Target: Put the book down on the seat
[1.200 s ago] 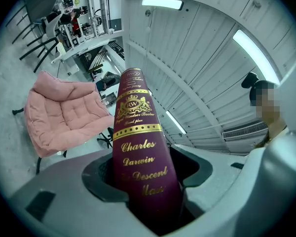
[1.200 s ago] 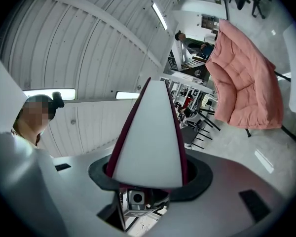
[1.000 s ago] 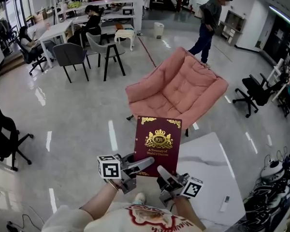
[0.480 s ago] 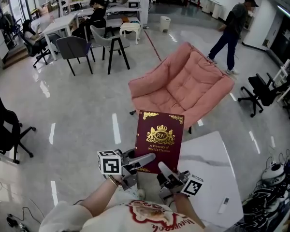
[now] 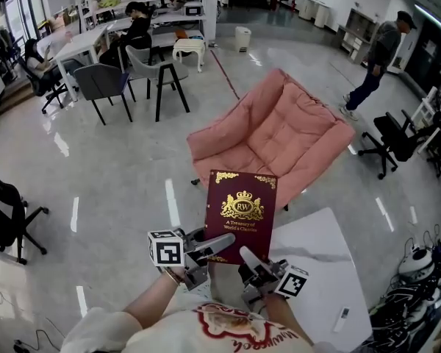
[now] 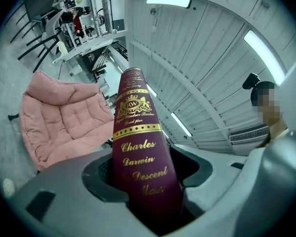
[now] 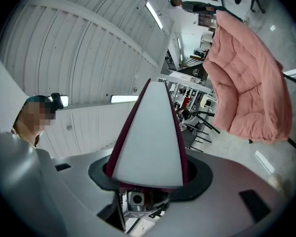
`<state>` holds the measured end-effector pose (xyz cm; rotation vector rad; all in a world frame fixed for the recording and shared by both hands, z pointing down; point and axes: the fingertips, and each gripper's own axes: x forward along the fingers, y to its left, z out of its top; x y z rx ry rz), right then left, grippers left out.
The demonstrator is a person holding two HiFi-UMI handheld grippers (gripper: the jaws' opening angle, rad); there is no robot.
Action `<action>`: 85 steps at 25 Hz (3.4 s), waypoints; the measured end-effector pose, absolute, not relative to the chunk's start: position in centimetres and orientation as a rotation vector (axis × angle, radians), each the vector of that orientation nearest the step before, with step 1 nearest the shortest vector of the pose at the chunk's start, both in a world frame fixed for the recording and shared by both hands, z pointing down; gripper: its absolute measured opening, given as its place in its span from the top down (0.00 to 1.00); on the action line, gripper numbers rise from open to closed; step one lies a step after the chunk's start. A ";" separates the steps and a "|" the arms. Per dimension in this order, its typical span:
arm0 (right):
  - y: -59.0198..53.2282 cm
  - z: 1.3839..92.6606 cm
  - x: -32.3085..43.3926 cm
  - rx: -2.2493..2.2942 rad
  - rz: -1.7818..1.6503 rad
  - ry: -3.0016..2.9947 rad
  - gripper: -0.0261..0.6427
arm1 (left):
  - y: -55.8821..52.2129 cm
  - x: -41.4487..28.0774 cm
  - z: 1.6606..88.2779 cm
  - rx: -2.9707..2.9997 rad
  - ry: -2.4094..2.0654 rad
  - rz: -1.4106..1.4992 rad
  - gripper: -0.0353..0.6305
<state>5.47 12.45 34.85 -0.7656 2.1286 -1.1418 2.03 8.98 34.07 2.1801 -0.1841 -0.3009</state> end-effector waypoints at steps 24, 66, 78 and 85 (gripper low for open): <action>-15.9 35.1 8.5 -0.896 -1.068 2.029 0.64 | -19.9 5.5 34.2 2.194 -0.036 -0.201 0.56; -24.9 57.9 11.7 -0.906 -1.323 1.908 0.64 | -28.8 8.6 57.4 2.007 -0.151 -0.105 0.56; -24.8 64.5 11.7 -0.966 -1.373 1.847 0.64 | -28.8 8.7 64.4 1.954 -0.131 -0.056 0.56; -25.4 68.3 11.3 -1.007 -1.435 1.815 0.64 | -29.4 8.3 68.4 1.891 -0.137 -0.036 0.55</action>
